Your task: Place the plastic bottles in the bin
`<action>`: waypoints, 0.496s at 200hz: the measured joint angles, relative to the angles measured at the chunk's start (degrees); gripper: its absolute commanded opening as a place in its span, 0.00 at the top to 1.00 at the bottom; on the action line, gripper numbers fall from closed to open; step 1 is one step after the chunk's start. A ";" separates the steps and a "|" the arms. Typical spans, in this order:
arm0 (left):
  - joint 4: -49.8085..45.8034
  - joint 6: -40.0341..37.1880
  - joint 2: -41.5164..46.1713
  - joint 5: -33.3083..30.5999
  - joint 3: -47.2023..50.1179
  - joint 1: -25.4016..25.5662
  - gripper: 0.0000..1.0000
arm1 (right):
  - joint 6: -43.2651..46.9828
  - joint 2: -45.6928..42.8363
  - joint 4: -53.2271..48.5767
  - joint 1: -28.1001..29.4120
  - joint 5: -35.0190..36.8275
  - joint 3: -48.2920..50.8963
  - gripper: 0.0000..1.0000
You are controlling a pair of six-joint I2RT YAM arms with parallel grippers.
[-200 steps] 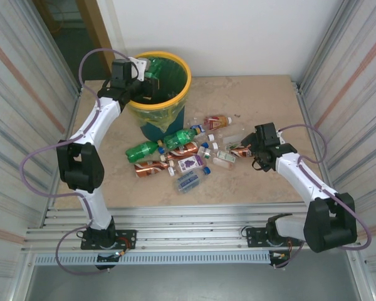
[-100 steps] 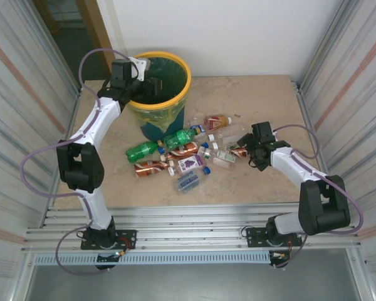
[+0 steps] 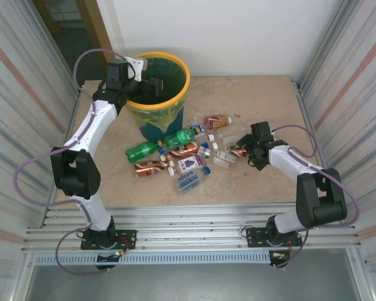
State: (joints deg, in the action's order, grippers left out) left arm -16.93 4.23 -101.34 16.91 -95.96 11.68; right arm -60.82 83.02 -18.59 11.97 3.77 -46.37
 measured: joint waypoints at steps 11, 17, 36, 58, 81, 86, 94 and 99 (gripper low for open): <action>0.02 0.26 1.81 0.28 0.83 0.00 0.13 | 0.00 0.39 0.24 0.00 -0.02 0.00 0.06; 0.00 0.28 2.73 0.52 1.25 0.00 0.12 | 0.00 0.57 0.31 -0.02 -0.04 0.00 0.06; 0.13 0.55 5.88 1.33 2.58 0.00 0.10 | 0.00 1.09 0.66 -0.07 -0.22 0.00 0.07; 0.57 1.05 9.31 1.90 4.63 0.00 0.09 | 0.00 1.66 0.68 -0.13 -0.24 0.00 0.09; 1.40 2.05 13.53 2.32 8.44 0.00 0.08 | 0.00 2.47 0.70 -0.50 -0.26 0.00 0.10; 1.84 2.32 14.58 2.38 9.57 0.00 0.07 | 0.00 2.62 0.72 -0.66 -0.28 0.00 0.10; 2.38 2.78 16.17 2.40 11.43 0.00 0.07 | 0.00 2.82 0.94 -0.76 -0.35 0.00 0.10; 2.58 3.17 17.18 2.40 12.57 0.00 0.06 | 0.00 2.91 1.18 -0.85 -0.39 0.00 0.10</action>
State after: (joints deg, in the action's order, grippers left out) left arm -14.35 7.40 -84.16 19.31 -83.40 11.68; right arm -60.82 85.93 -17.41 11.11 3.38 -46.37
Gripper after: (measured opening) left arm 0.928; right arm 0.902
